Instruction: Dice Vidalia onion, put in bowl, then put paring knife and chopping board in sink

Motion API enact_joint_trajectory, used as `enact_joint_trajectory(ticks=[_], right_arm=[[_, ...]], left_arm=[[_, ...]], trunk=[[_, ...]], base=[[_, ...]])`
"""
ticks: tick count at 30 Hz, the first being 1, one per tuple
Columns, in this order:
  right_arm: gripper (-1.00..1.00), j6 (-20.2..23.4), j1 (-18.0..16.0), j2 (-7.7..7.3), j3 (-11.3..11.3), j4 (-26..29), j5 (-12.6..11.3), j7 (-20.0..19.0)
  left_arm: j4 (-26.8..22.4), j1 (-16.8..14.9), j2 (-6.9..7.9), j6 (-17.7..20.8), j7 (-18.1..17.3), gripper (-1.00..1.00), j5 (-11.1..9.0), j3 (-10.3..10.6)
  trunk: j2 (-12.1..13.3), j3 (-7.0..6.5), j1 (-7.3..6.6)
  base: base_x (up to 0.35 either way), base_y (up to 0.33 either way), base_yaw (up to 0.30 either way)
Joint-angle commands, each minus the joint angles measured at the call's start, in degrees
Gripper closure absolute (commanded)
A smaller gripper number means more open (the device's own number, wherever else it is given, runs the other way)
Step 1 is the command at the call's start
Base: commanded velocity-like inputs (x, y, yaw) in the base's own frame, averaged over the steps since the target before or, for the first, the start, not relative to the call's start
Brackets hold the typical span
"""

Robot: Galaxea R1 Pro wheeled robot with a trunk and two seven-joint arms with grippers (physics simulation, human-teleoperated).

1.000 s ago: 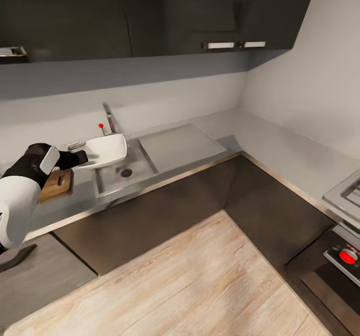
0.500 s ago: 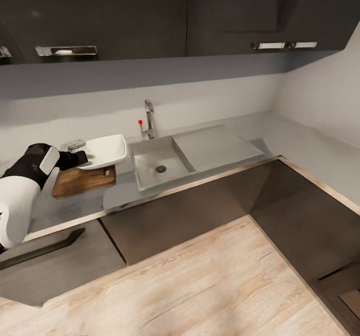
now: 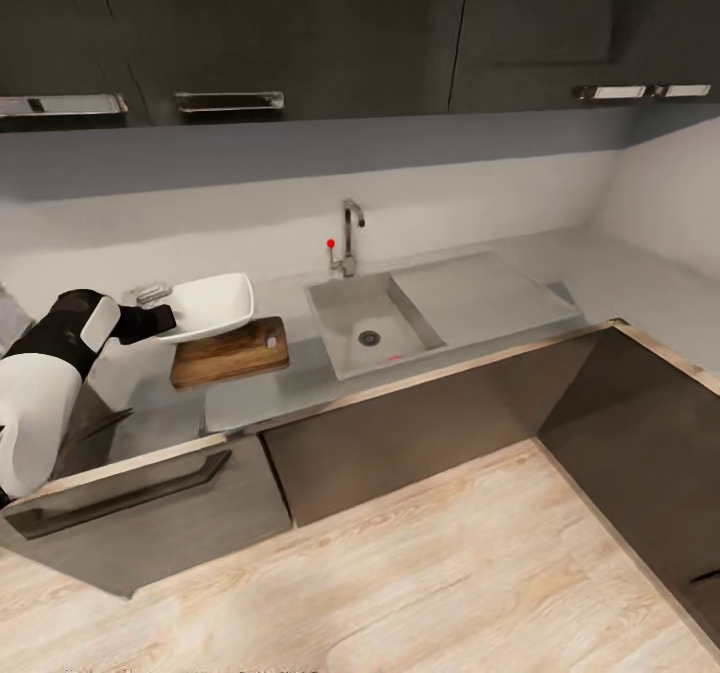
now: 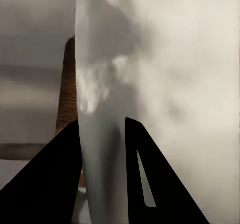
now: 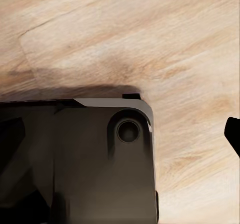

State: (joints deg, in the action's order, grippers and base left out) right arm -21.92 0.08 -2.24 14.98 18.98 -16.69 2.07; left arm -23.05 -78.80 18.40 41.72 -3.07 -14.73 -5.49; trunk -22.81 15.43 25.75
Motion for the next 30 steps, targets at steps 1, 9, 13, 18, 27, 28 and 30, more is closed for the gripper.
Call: enact_joint_trajectory(ticks=[1, 9, 13, 18, 27, 28, 30], right_arm=[[-1.00, -0.1, 0.0, -0.07, 0.5, 0.1, -0.5, 0.2], [-1.00, -0.1, 0.0, -0.09, 0.5, 0.1, -0.5, 0.2], [-1.00, -0.1, 0.0, -0.05, 0.5, 0.1, -0.5, 0.2], [-1.00, -0.1, 0.0, -0.13, 0.5, 0.1, -0.5, 0.2], [-1.00, -0.1, 0.0, -0.10, 0.5, 0.1, -0.5, 0.2], [-1.00, -0.1, 0.0, -0.11, 0.5, 0.1, -0.5, 0.2], [-1.00, -0.1, 0.0, -0.09, 0.5, 0.1, -0.5, 0.2]], left_arm=[[0.0, 0.0, -0.03, 0.3, -0.3, 1.00, 0.2, -0.4], [0.2, 0.0, -0.03, 0.3, -0.3, 1.00, 0.2, -0.4], [0.3, 0.0, -0.03, 0.3, -0.3, 1.00, 0.2, -0.4], [1.2, 0.0, -0.10, 0.3, -0.4, 1.00, 0.3, -0.3], [2.0, 0.0, -0.03, 0.2, -0.4, 1.00, 0.3, -0.2], [2.1, 0.0, -0.03, 0.2, -0.4, 1.00, 0.3, -0.2], [2.2, 0.0, -0.03, 0.2, -0.4, 1.00, 0.3, -0.2]], trunk=[[-0.1, 0.09, 0.03], [-0.1, 0.09, 0.03], [-0.1, 0.09, 0.03], [-0.1, 0.09, 0.03], [-0.1, 0.09, 0.03], [-0.1, 0.09, 0.03], [-0.1, 0.09, 0.03]], base=[[0.000, 0.307, 0.182], [-0.068, 0.305, 0.027], [-0.114, 0.301, 0.079], [-0.117, 0.300, 0.127], [-0.117, 0.300, 0.016], [-0.117, 0.300, 0.078], [-0.117, 0.300, 0.146]])
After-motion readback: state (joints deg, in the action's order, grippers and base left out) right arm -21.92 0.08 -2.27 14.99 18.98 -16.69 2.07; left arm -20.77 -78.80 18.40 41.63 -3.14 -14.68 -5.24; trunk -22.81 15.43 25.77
